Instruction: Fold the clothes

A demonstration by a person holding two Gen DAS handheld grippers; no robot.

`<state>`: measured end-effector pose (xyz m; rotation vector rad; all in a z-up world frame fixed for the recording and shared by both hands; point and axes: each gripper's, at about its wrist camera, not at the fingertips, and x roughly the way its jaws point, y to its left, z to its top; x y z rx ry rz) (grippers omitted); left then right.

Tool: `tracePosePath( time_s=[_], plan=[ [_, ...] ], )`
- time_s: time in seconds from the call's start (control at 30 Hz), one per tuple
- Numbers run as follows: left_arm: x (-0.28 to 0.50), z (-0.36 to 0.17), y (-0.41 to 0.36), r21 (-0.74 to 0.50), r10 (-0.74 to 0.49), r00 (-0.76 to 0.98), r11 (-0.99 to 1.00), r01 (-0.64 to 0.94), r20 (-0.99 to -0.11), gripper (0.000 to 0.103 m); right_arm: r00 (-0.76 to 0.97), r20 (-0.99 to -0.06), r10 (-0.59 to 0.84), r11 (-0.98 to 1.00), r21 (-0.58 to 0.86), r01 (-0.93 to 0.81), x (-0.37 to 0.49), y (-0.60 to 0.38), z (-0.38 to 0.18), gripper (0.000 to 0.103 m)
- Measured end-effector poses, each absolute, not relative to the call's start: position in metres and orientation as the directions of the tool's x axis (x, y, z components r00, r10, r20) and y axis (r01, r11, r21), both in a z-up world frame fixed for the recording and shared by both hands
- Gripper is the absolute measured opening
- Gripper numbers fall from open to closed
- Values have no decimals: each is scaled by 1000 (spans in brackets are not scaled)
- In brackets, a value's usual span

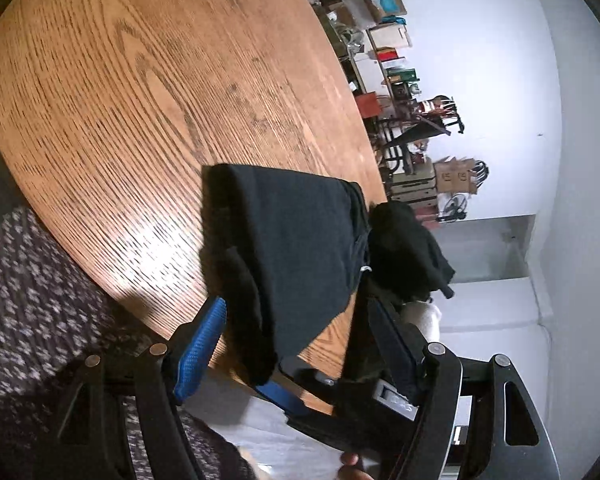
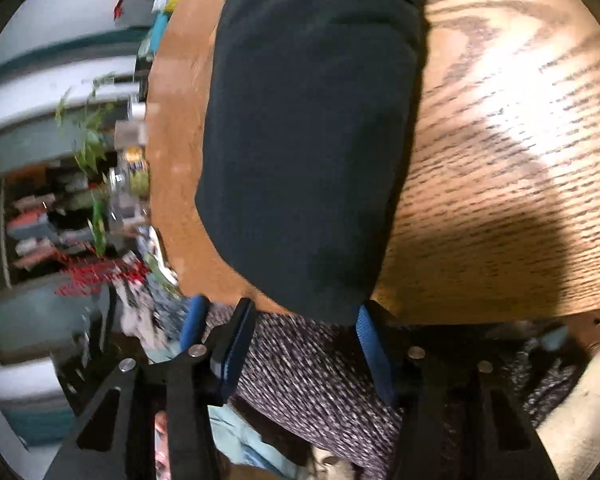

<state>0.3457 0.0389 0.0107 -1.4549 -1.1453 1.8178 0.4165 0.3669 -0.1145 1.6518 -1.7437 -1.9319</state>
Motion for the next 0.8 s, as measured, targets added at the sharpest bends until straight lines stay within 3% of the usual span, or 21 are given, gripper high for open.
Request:
tracePosePath(
  time_s=[0.03, 0.07, 0.13, 0.3, 0.4, 0.7, 0.73, 0.77, 0.8],
  plan=[
    [347, 8, 39, -875, 832, -272, -469, 122, -484, 76, -429, -630, -647, -349, 746, -567, 417, 368, -116, 37],
    [348, 4, 40, -883, 840, -273, -445, 149, -469, 77, -431, -622, -653, -344, 751, -563, 417, 369, -118, 27],
    [349, -2, 40, -896, 855, -277, -395, 202, -439, 77, -442, -597, -670, -319, 769, -554, 416, 371, -118, 22],
    [354, -17, 42, -907, 885, -294, -261, 330, -361, 77, -529, -463, -711, -220, 861, -458, 411, 382, -89, 19],
    [355, -24, 49, -901, 887, -314, -209, 380, -338, 78, -553, -428, -715, -210, 886, -414, 404, 384, -74, 19],
    [326, -49, 83, -860, 870, -318, -201, 469, -377, 77, -572, -348, -743, -152, 920, -362, 398, 389, -67, 19],
    [322, -50, 89, -863, 875, -310, -201, 464, -371, 73, -575, -339, -744, -150, 924, -351, 401, 393, -66, 19],
    [317, -48, 94, -866, 877, -300, -215, 451, -374, 44, -576, -339, -744, -154, 925, -347, 403, 394, -65, 19],
    [312, -46, 100, -869, 879, -291, -228, 438, -377, 33, -575, -343, -743, -159, 925, -345, 403, 394, -64, 19]
  ],
)
